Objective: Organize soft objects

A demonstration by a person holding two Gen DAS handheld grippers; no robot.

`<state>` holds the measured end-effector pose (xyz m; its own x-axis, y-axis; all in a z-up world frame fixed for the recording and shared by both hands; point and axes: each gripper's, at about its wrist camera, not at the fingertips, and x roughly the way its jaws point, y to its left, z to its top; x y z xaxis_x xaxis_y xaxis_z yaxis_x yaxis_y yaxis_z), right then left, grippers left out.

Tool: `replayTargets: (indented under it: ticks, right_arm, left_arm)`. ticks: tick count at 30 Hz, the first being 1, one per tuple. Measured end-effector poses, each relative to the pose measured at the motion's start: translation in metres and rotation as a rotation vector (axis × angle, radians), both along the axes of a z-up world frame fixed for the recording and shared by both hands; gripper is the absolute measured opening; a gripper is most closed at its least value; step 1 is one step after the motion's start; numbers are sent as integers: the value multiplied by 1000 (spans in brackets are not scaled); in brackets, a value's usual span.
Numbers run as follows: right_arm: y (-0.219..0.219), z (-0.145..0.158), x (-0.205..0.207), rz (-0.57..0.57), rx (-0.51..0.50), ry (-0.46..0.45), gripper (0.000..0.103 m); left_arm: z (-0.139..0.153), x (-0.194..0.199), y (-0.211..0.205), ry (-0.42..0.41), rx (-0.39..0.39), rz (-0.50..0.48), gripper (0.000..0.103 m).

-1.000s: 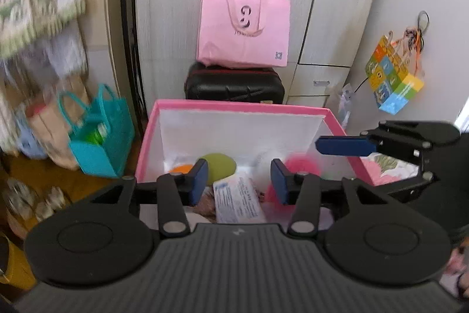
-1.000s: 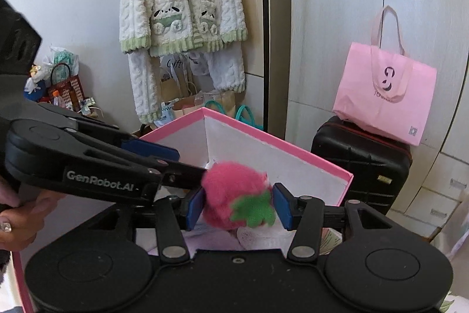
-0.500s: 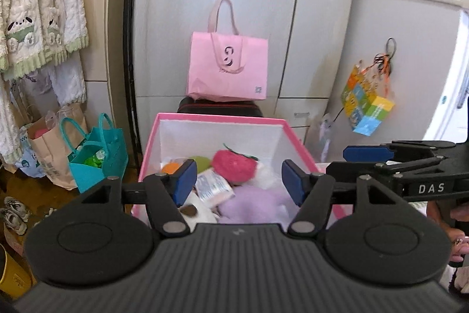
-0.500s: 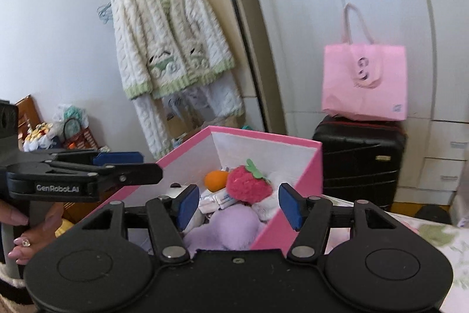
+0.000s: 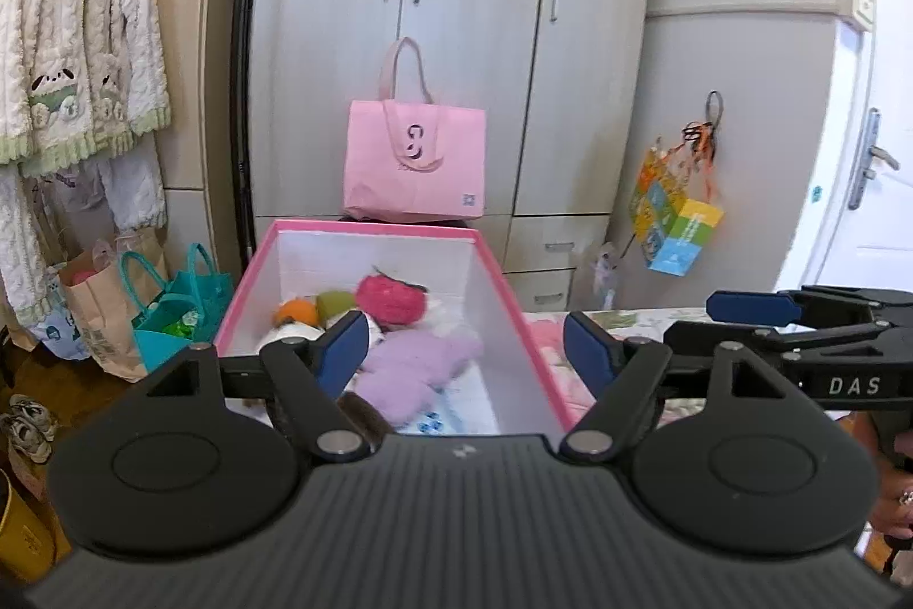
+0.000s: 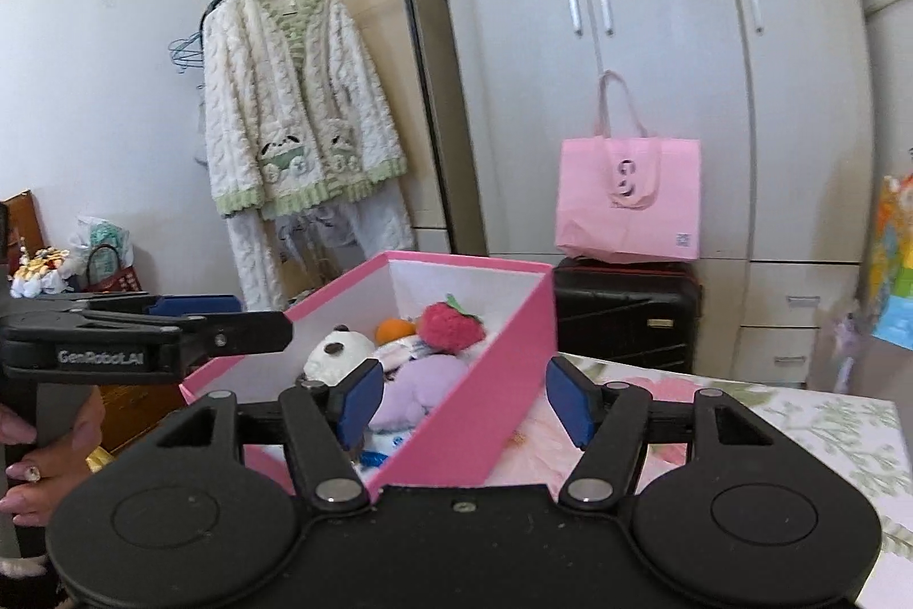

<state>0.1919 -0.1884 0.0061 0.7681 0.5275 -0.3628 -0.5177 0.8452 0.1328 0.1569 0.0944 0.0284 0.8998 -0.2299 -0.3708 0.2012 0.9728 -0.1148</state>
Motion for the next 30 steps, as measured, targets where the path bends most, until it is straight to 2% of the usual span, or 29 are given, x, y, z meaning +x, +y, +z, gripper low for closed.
replayTargets:
  ticks: [6, 11, 13, 16, 18, 23, 26, 27, 30]
  right_arm:
    - [-19, 1, -39, -44, 13, -53, 77]
    - [-37, -4, -63, -108, 18, -45, 81]
    - [-42, -3, -71, -135, 11, -58, 83]
    - [-47, -3, -82, -151, 14, -68, 85]
    - [-47, -5, -87, -159, 17, -76, 92]
    - [-44, -10, -98, -176, 15, -79, 94]
    - [-40, -12, -104, -216, -19, -92, 98]
    - [-40, -12, -105, -234, -27, -92, 102]
    - [-41, -11, -105, -292, -46, -68, 103]
  left_arm:
    - [2, -34, -15, -34, -11, -13, 79]
    - [-5, -60, -20, -43, -30, -18, 80]
    - [-6, -66, -22, -48, -32, -20, 84]
    - [-7, -74, -26, -61, -24, -5, 87]
    - [-9, -76, -30, -60, -18, 3, 93]
    - [-15, -80, -36, -40, -12, 30, 97]
    - [-16, -82, -36, -38, -10, 55, 103]
    - [-16, -83, -37, -36, -5, 70, 103]
    - [-17, -84, -39, -27, 29, 117, 103]
